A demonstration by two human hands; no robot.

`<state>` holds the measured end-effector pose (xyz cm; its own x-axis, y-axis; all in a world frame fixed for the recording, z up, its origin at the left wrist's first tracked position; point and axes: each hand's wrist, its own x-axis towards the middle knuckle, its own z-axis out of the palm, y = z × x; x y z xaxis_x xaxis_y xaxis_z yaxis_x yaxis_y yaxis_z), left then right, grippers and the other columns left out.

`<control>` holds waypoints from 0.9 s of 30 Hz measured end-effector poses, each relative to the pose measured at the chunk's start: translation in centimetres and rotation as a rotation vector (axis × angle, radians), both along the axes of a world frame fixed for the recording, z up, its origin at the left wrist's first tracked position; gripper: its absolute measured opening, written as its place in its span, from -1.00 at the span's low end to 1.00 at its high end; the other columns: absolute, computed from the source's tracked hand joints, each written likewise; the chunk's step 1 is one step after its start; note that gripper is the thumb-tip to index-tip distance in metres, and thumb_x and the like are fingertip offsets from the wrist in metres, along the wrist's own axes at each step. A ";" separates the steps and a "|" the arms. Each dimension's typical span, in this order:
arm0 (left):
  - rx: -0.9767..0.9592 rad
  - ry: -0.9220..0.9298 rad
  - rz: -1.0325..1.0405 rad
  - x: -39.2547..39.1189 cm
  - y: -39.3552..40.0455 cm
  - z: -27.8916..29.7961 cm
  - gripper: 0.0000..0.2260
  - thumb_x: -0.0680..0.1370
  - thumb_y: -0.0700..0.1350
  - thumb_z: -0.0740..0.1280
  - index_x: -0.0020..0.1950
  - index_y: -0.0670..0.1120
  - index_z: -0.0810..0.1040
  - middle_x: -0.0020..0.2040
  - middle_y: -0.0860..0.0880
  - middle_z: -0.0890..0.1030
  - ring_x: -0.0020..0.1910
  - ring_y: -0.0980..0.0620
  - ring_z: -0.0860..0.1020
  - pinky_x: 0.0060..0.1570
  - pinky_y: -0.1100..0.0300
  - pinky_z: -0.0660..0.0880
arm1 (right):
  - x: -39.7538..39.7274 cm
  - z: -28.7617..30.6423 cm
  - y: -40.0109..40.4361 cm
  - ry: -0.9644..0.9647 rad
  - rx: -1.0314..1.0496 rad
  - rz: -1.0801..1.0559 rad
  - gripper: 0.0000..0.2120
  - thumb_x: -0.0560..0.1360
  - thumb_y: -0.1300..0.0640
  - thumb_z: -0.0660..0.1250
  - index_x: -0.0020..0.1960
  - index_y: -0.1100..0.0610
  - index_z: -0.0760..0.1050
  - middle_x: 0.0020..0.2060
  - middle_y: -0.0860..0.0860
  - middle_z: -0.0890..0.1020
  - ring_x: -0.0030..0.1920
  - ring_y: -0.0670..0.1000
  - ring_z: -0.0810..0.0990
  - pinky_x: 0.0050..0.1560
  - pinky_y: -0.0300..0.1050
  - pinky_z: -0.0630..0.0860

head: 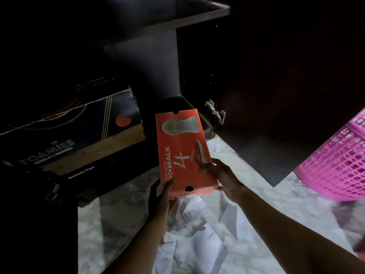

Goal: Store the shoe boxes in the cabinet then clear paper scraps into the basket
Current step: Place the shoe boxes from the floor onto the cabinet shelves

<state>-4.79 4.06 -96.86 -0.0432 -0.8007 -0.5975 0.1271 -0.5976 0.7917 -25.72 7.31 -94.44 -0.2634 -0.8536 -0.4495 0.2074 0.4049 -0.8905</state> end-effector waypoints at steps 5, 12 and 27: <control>-0.011 0.052 0.093 -3.5 -3.6 1.7 -0.37 0.32 0.23 0.60 0.28 -0.03 0.56 0.13 -0.08 0.71 0.10 -0.05 0.69 -0.05 0.08 0.64 | -0.8 -0.2 -3.2 -0.023 -0.110 -0.088 -0.61 0.50 0.07 0.42 0.33 -0.04 0.56 0.15 0.07 0.73 0.18 0.10 0.67 0.01 -0.06 0.54; 0.069 0.012 0.218 -8.5 -12.7 -3.1 -0.02 0.03 0.63 0.45 0.31 0.12 0.55 0.22 0.00 0.67 0.24 -0.06 0.64 0.15 -0.05 0.56 | -1.7 -0.9 -8.9 0.202 -0.077 -0.243 -0.62 0.49 -0.29 0.44 0.05 0.01 0.56 -0.01 0.10 0.71 -0.08 0.09 0.66 -0.04 -0.03 0.54; 0.050 0.357 0.146 -8.5 -12.7 5.1 -0.56 0.60 0.16 0.33 0.27 -0.16 0.58 0.22 -0.13 0.66 0.21 -0.09 0.63 0.23 0.04 0.56 | -2.0 -1.2 -19.8 0.440 -0.056 -0.238 -0.36 0.57 -0.34 0.27 0.30 0.19 0.59 0.15 0.20 0.71 0.12 0.23 0.70 0.15 0.06 0.62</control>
<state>-13.30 -8.65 -91.73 -0.1437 -0.7841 -0.6038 0.4758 -0.5897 0.6526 -27.67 -12.49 -95.69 -0.6078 -0.7666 -0.2070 -0.1120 0.3408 -0.9334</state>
